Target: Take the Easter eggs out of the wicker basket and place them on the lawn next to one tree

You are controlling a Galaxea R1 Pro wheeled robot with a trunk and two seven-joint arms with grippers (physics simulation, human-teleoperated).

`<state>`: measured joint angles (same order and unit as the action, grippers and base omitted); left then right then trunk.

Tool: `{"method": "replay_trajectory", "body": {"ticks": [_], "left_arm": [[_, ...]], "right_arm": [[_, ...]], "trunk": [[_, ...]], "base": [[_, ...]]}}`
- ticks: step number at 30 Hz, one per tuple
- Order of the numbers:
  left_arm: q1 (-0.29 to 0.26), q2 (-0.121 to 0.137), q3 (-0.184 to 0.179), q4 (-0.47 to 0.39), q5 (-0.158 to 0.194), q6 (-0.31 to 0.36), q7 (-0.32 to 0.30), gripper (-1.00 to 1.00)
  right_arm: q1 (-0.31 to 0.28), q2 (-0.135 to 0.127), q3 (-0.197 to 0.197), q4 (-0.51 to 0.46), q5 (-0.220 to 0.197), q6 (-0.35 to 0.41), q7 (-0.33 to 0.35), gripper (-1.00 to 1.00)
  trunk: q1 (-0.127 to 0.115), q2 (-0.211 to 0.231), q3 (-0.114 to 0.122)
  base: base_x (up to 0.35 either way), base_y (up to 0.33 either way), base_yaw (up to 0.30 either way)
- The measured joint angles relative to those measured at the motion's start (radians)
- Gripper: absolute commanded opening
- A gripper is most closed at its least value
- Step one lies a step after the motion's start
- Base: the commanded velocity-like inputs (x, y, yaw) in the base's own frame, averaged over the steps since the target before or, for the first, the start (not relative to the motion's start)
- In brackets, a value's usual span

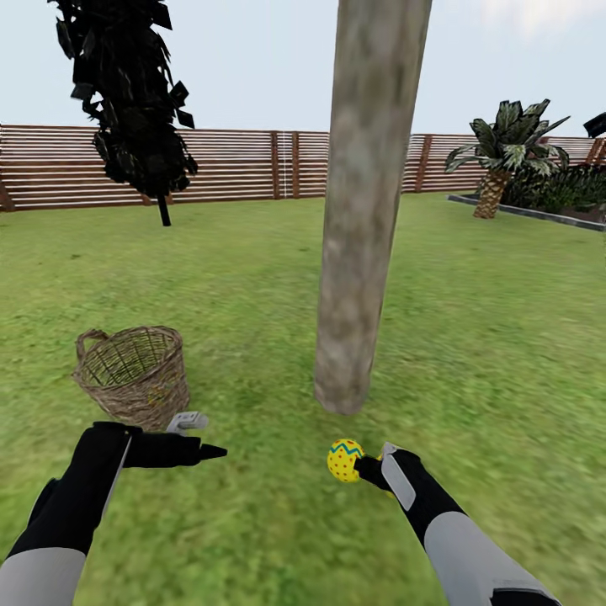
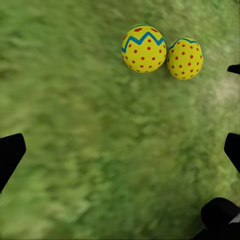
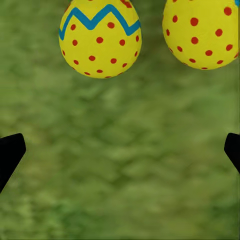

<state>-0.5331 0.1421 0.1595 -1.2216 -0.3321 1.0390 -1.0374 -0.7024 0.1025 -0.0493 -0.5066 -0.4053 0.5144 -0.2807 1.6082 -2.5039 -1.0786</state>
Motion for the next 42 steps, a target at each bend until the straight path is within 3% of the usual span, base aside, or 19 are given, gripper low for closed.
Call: {"method": "replay_trajectory", "body": {"ticks": [5, 12, 22, 34, 38, 42], "left_arm": [[0.000, 0.001, 0.000, 0.000, 0.000, 0.000, 0.000, 1.00], [0.000, 0.003, 0.002, 0.000, 0.002, 0.000, -0.003, 1.00], [0.000, 0.005, 0.004, -0.005, 0.004, 0.000, -0.004, 1.00], [0.000, 0.007, 0.041, -0.006, 0.001, -0.007, 0.002, 1.00], [-0.001, 0.010, 0.050, -0.006, 0.000, -0.009, 0.047, 1.00], [-0.001, 0.005, 0.050, -0.007, -0.002, -0.008, 0.166, 1.00]], "right_arm": [[0.000, 0.001, 0.000, 0.000, 0.000, -0.002, 0.001, 1.00], [0.000, 0.001, 0.001, 0.000, 0.000, -0.004, 0.000, 1.00], [0.000, 0.012, 0.002, 0.000, -0.001, -0.005, 0.000, 1.00], [0.000, 0.012, 0.002, 0.000, 0.000, -0.006, 0.000, 1.00], [0.000, 0.013, 0.002, 0.000, 0.000, -0.006, 0.000, 1.00], [0.000, 0.019, 0.002, 0.000, 0.000, -0.006, 0.000, 1.00]], "trunk": [[-0.002, 0.001, 0.019], [-0.002, 0.001, 0.021], [-0.002, 0.001, 0.030], [-0.002, 0.001, 0.038], [-0.003, 0.001, 0.045], [-0.004, 0.002, 0.062]], "base": [[0.000, 0.000, 0.000], [-0.003, 0.000, 0.058], [-0.223, 0.098, 0.235], [-0.164, 0.089, 0.268], [-0.007, 0.003, 0.273], [-0.001, 0.001, 0.277]]}}
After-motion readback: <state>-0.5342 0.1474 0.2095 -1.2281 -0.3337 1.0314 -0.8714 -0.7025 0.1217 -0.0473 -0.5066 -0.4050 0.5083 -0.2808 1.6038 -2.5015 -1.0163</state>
